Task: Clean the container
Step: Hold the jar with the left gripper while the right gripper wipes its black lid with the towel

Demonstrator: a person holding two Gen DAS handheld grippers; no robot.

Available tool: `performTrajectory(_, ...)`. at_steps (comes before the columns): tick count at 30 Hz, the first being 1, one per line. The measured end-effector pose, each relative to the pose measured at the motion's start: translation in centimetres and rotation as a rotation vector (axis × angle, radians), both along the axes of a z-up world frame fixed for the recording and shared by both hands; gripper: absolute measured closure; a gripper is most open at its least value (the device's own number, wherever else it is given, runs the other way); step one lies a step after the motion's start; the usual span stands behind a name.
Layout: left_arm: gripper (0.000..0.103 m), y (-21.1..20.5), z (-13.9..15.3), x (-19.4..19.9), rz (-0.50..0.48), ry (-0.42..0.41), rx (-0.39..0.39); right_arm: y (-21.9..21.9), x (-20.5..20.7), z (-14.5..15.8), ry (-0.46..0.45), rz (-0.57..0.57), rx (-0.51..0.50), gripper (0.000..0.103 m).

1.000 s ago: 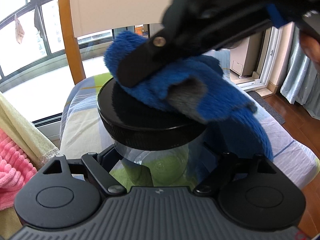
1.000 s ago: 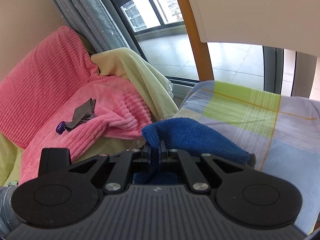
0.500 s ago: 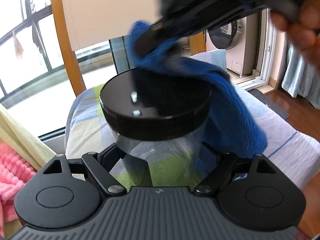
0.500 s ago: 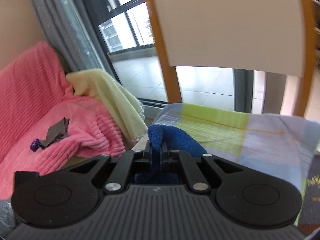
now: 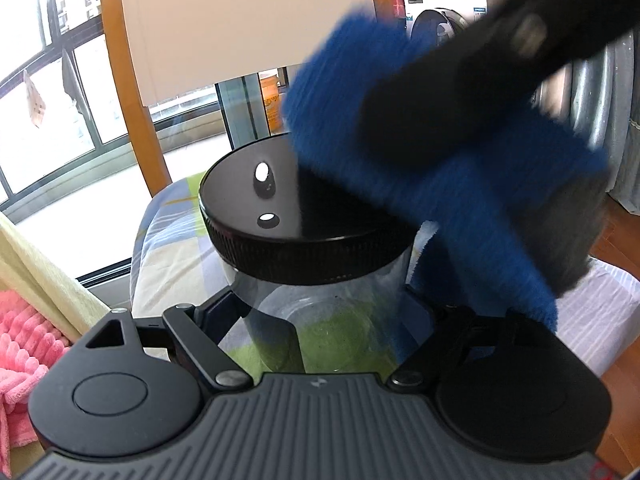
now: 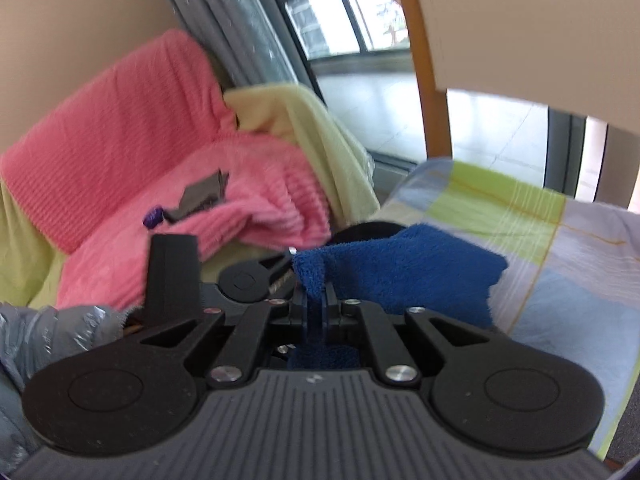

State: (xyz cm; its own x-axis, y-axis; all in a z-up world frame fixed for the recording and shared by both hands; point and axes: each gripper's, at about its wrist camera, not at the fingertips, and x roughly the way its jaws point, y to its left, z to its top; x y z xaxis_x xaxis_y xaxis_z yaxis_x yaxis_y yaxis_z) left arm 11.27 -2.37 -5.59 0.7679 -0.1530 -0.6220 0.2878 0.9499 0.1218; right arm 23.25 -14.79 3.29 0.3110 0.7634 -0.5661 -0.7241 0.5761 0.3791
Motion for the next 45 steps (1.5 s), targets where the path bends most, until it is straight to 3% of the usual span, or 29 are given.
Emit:
performTrajectory(9, 0.018, 0.2, -0.1, -0.4, 0.019, 0.025, -0.007, 2.1, 1.2, -0.7, -0.006, 0.101, -0.030, 0.100)
performTrajectory(34, 0.017, -1.2, 0.2, -4.5, 0.002, -0.008, 0.047, -1.3, -3.5, 1.3, 0.009, 0.115, -0.025, 0.098)
performTrajectory(37, 0.017, -1.2, 0.3, -5.0, 0.002, -0.008, 0.044, 0.0, -2.6, -0.2, 0.036, 0.148, -0.054, 0.098)
performTrajectory(40, 0.017, -0.8, 0.4, -5.3, 0.012, 0.009, 0.019, 0.9, -1.5, -1.0, 0.076, 0.175, -0.012, 0.099)
performTrajectory(45, 0.017, -1.0, 0.4, -6.0, 0.014, 0.013, 0.025, 2.9, -0.7, -1.2, 0.037, 0.213, -0.021, 0.100)
